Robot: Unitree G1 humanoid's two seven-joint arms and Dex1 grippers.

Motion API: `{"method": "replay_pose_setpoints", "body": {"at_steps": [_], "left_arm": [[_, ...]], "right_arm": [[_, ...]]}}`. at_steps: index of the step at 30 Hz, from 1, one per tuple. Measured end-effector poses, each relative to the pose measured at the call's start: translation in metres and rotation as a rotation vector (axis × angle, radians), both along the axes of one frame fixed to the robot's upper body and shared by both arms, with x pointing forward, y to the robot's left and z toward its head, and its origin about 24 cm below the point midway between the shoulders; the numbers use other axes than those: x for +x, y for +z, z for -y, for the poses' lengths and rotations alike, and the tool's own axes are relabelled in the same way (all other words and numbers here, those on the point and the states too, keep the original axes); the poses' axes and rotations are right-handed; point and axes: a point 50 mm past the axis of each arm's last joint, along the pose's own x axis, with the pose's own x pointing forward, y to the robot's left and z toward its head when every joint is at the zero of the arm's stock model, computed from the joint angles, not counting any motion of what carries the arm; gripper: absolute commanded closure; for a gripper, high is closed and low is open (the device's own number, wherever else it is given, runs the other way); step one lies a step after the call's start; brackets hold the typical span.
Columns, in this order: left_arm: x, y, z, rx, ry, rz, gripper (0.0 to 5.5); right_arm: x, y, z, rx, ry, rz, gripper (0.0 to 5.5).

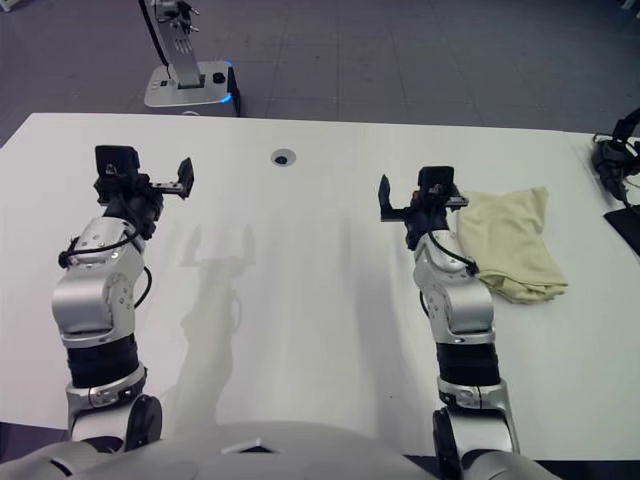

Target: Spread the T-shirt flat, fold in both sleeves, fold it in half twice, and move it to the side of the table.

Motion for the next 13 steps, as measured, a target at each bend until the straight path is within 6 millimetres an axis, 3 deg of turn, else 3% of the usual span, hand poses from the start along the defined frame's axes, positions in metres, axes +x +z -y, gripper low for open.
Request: {"method": "replay_pose_setpoints", "body": {"at_steps": [13], "left_arm": [[0.001,-0.0011,0.0077,0.004,-0.019,-0.002,0.1]], "right_arm": [[-0.0009,0.001,0.0016,-0.065,-0.002,-0.009,0.12]]}}
